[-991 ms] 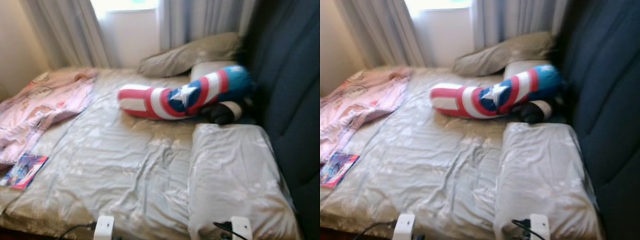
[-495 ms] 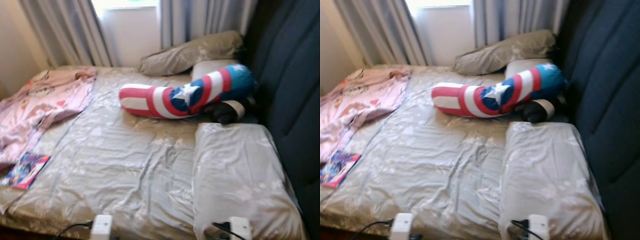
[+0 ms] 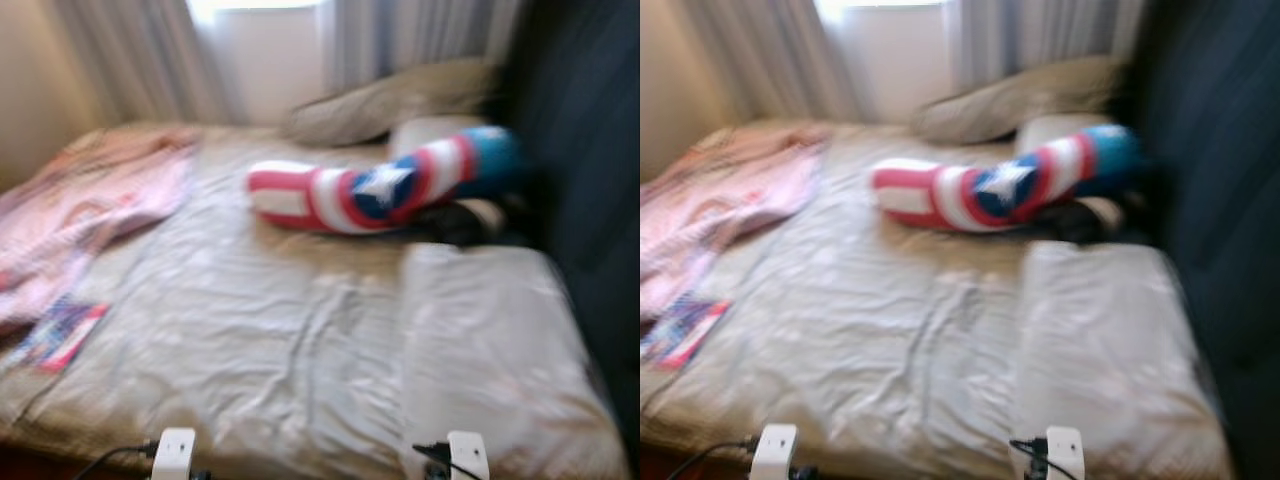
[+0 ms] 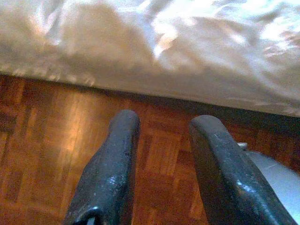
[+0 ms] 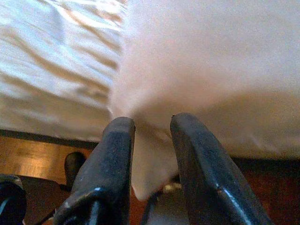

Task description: Clean up the room

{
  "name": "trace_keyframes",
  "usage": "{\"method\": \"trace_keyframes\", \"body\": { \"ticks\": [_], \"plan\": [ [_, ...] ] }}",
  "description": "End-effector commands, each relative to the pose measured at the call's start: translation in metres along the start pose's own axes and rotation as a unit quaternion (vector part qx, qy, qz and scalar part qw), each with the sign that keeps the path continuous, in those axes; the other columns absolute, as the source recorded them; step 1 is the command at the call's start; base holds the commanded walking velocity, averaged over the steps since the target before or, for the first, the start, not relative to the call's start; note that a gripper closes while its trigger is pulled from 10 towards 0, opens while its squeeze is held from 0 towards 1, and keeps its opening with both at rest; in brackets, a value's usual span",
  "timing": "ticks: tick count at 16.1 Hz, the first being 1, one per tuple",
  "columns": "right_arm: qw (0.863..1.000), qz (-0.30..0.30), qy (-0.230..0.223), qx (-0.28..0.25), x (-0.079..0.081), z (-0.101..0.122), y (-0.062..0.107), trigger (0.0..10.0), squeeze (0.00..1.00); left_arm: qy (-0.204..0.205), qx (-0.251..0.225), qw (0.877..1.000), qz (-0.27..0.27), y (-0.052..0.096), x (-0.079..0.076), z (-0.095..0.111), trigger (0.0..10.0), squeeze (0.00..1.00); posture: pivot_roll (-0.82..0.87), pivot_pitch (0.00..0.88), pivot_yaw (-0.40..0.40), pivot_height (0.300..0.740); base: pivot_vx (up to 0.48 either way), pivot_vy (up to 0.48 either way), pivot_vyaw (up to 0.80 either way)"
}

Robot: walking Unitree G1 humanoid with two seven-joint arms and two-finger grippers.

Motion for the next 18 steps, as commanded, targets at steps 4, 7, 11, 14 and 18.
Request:
{"method": "trace_keyframes", "body": {
  "ticks": [4,7,11,14,18],
  "plan": [
    [1.0,0.004,-0.007,-0.003,0.003,0.002,-0.001,10.0,0.0,0.008,0.02,1.0,0.005,0.003,0.006,-0.013,10.0,0.0,-0.02,0.0,0.064,0.74,0.0,0.381,0.0],
    [1.0,0.006,-0.005,-0.003,0.003,0.002,-0.001,10.0,0.0,0.007,0.02,1.0,0.0,0.002,-0.005,-0.012,10.0,0.0,-0.02,0.0,0.065,0.74,0.0,0.385,0.0],
    [1.0,0.007,-0.006,-0.008,0.005,0.005,-0.001,10.0,0.0,0.006,0.017,1.0,-0.005,0.0,-0.015,-0.008,10.0,0.0,-0.01,0.0,0.064,0.74,0.0,0.386,0.0],
    [1.0,0.005,-0.01,-0.009,0.005,0.005,-0.001,10.0,0.0,0.005,0.014,1.0,-0.008,-0.002,-0.022,-0.003,10.0,0.0,-0.01,0.0,0.064,0.74,0.0,0.386,0.0],
    [1.0,0.004,-0.01,-0.01,0.005,0.006,-0.001,10.0,0.0,0.006,0.011,1.0,-0.008,-0.003,-0.024,0.0,10.0,0.0,-0.01,0.0,0.06,0.74,0.0,0.403,0.0]
  ]
}}
Point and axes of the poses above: a point about 5 cm out from each wrist's last joint towards the gripper, its own y axis pointing back from the gripper into the wrist, its own z axis along the axis of the wrist's last joint, x = y × z, the point moved 4 cm from there along -y, pointing out of the wrist towards the gripper, and after that the axes turned 5 degrees about -y, right-handed, at the moved point
